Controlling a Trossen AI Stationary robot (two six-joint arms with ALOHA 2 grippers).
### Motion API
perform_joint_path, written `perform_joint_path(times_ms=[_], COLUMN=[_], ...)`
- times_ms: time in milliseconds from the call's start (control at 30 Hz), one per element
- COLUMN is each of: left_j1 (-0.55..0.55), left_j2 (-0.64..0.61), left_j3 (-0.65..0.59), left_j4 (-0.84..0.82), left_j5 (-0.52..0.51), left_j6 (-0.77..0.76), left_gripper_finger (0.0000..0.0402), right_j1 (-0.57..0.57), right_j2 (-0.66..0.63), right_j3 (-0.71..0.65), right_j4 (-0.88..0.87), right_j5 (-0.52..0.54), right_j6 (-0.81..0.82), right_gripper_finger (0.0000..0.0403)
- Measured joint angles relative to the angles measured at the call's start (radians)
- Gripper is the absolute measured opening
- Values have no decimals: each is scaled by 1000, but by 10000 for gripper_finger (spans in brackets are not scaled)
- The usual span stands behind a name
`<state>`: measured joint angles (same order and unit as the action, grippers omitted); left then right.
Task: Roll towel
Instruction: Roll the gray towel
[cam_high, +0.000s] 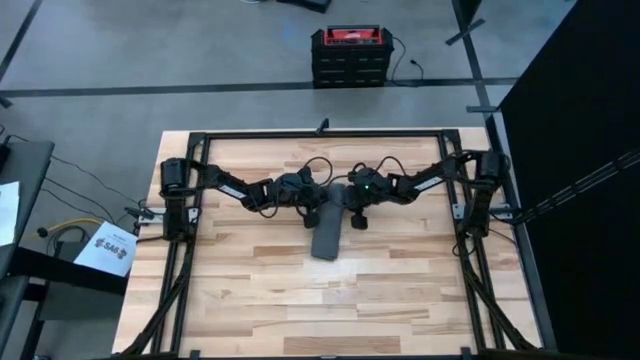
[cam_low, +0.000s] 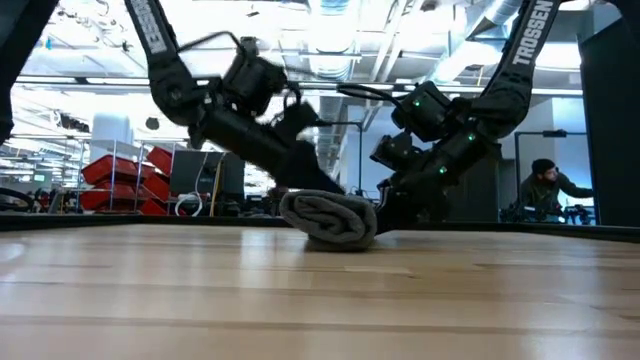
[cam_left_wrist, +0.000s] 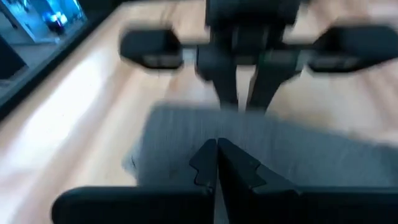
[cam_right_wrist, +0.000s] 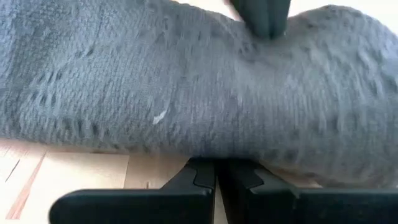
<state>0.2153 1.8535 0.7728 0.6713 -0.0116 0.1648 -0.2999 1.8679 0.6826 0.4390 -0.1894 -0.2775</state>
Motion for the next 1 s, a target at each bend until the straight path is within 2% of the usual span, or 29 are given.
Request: perform_joint_path(times_ms=[233, 533, 633, 767, 900, 1000], left_j1=[0, 1, 9, 58, 100, 110], left_j2=[-148, -163, -176, -164, -120, -42], left_j3=[1, -58, -109, -187, -220, -202], left_j4=[-150, -293, -246, -181, -63, -9], left_j5=[0, -38, -98, -119, -70, -36], left_j6=[43, 19, 12, -51, -111, -125], left_gripper_finger=[0, 0, 0, 0, 0, 0], right_j1=[-7, -78, -100, -103, -102, -95], right_j2=[-15, -193, -208, -179, -106, -50], right_j3=[-1, -7, -6, -4, 7, 29], right_j4=[-35, -332, -299, -168, -132, -113], right_j5=[0, 67, 83, 82, 66, 62], right_j6=[0, -40, -58, -69, -71, -71], right_gripper_finger=[0, 0, 0, 0, 0, 0])
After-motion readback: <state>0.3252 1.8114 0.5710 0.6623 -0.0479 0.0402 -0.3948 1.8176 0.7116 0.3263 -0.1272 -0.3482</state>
